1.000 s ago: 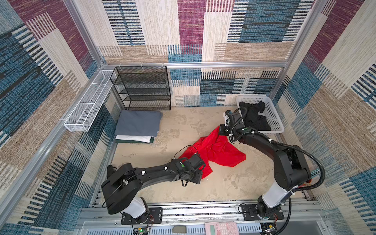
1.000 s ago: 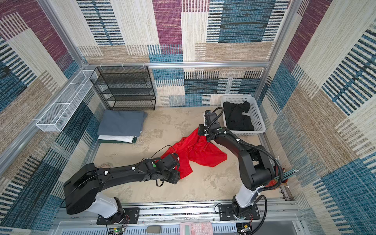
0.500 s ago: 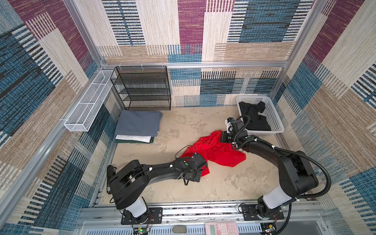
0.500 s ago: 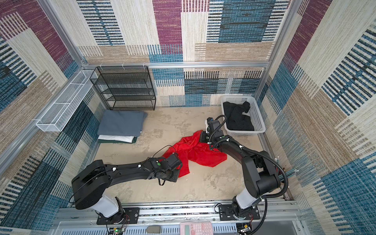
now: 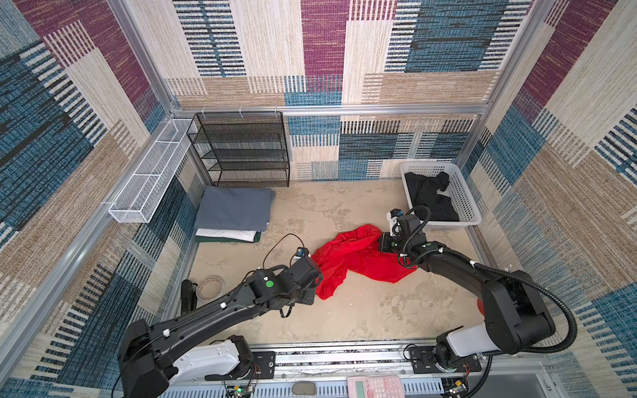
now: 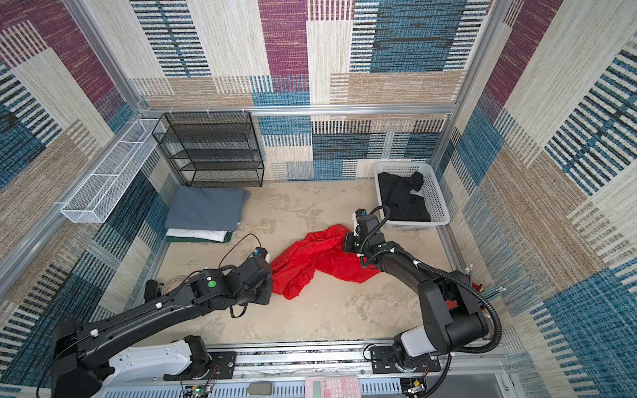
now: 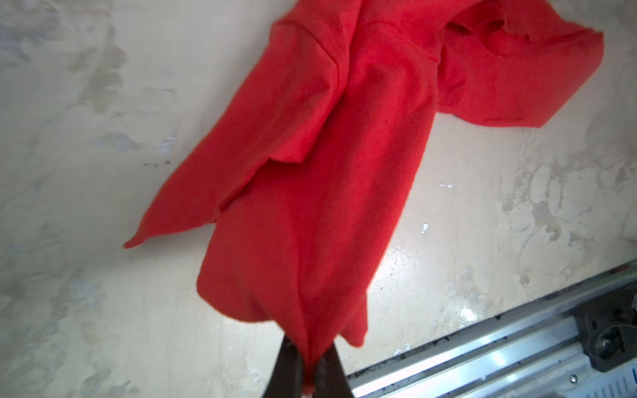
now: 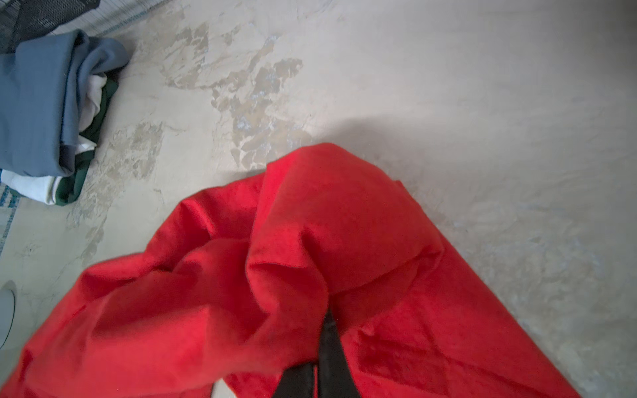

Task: Fold and stack the t-shirts
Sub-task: 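Lift the red t-shirt with both grippers and swing it flat onto table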

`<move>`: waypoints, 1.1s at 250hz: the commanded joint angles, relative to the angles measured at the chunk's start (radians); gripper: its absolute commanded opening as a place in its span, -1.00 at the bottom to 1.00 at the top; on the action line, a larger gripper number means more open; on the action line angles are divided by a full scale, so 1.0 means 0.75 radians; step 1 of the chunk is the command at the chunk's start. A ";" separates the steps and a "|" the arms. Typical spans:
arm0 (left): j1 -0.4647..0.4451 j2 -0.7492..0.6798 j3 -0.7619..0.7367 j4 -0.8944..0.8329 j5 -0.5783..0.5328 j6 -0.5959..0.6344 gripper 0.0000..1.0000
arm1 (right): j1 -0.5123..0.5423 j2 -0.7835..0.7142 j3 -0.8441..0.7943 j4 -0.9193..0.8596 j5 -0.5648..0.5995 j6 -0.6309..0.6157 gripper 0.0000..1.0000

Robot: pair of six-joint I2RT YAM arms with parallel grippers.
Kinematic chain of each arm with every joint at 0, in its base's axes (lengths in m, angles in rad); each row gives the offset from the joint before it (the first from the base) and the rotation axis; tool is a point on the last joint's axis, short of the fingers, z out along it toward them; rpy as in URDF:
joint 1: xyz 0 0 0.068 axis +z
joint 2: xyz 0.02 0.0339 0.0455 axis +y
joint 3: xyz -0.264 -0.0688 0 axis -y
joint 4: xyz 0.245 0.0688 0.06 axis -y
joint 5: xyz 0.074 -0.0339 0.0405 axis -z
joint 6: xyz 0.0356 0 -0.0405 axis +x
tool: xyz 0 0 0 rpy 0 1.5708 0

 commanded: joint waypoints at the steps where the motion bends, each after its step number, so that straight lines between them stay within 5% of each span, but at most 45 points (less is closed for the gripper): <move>1: 0.012 -0.128 0.056 -0.198 -0.140 -0.044 -1.00 | 0.002 -0.071 -0.036 0.008 -0.023 0.018 -1.00; 39: 0.043 -0.232 0.160 -0.228 -0.210 -0.015 -1.00 | 0.009 -0.221 -0.054 -0.040 -0.135 0.029 -1.00; 89: 0.110 -0.136 0.397 -0.210 -0.304 0.170 -1.00 | 0.011 -0.372 -0.014 -0.121 -0.193 -0.002 -1.00; 172: 0.302 -0.096 0.751 -0.054 -0.360 0.483 -1.00 | 0.011 -0.461 0.099 -0.298 -0.130 -0.061 -1.00; 227: 0.298 -0.253 0.710 0.115 -0.092 0.434 -1.00 | 0.011 -0.587 0.219 -0.540 -0.041 -0.125 -1.00; 275: 0.292 -0.268 0.850 -0.080 -0.023 0.422 -1.00 | 0.012 -0.792 0.361 -0.652 -0.211 -0.065 -1.00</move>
